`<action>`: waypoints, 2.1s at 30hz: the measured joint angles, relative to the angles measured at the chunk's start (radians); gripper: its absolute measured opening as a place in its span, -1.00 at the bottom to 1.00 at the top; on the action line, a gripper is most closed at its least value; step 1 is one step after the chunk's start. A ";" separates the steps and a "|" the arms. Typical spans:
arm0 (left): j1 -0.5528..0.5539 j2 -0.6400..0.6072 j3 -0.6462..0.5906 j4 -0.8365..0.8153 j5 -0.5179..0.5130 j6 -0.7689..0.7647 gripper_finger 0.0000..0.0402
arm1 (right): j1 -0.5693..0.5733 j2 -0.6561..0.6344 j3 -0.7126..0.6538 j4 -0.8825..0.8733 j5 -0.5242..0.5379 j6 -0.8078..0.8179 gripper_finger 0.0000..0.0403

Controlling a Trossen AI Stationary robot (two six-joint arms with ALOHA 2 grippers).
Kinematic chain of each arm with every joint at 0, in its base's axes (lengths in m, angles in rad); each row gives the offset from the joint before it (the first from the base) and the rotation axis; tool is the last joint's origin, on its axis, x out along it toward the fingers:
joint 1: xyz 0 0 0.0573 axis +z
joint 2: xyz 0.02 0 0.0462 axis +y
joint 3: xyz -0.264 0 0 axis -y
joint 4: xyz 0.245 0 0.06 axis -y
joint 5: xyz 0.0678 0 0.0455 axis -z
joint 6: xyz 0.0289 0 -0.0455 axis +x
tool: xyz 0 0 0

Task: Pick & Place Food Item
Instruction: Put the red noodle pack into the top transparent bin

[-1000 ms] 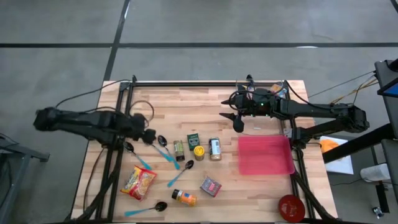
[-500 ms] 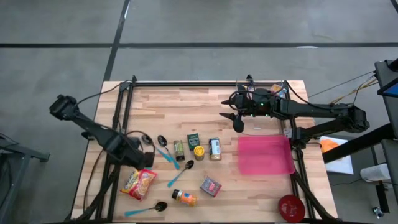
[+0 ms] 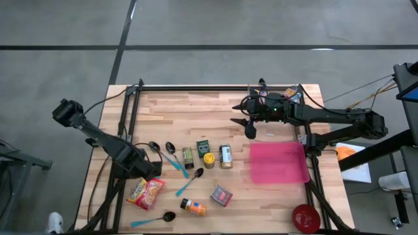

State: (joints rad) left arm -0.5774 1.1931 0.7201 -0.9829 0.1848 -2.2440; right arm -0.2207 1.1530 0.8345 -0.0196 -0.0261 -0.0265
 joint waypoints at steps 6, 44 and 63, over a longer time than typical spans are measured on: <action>0.000 -0.007 -0.110 0.157 0.019 -0.048 0.72 | 0.000 0.000 0.000 0.000 0.000 0.000 0.21; -0.003 -0.118 -0.320 0.412 0.035 -0.103 -0.96 | 0.000 0.000 0.000 0.000 0.000 0.000 0.21; -0.002 -0.118 -0.144 0.221 -0.108 0.014 -1.00 | 0.000 0.000 0.000 0.000 0.000 0.000 0.21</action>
State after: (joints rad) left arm -0.5797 1.0748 0.5765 -0.7622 0.0770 -2.2302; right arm -0.2211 1.1530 0.8345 -0.0198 -0.0261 -0.0265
